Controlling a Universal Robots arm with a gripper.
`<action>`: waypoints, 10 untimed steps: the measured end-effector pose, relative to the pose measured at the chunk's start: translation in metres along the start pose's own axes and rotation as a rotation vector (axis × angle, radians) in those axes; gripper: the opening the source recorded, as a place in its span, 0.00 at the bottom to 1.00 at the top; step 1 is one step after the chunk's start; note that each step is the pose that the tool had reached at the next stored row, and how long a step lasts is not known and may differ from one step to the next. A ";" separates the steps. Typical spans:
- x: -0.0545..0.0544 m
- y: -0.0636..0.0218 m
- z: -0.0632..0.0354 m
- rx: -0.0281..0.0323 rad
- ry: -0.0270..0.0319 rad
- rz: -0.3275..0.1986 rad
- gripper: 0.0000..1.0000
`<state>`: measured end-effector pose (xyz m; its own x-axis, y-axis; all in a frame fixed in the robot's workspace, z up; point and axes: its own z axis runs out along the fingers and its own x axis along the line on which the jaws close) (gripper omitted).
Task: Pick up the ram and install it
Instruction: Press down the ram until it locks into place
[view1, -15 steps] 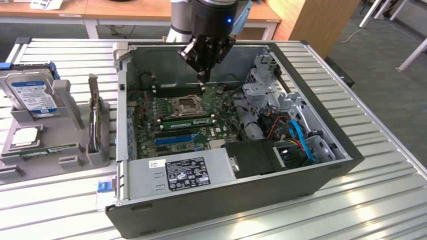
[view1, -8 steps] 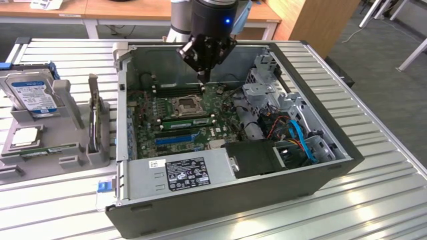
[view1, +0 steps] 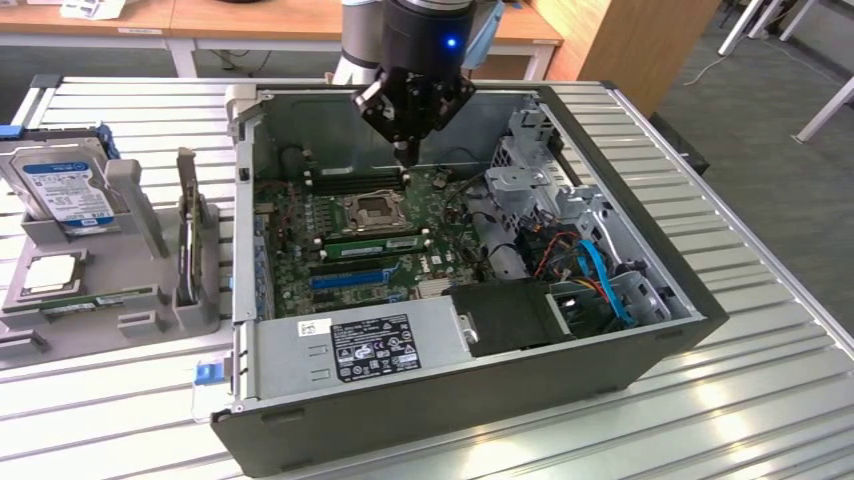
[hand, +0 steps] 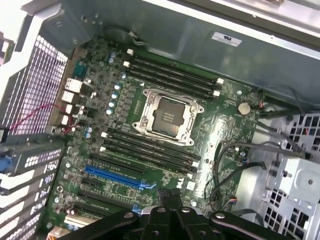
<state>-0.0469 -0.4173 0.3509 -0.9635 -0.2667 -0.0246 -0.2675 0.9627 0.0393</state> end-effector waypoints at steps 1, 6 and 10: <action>0.000 0.0000 0.0000 -0.0003 0.0016 0.010 0.10; 0.000 0.0000 0.0000 -0.0031 0.0146 0.057 0.10; 0.000 0.0001 -0.0001 -0.0054 0.0250 0.094 0.10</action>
<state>-0.0472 -0.4173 0.3510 -0.9844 -0.1761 0.0045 -0.1758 0.9834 0.0457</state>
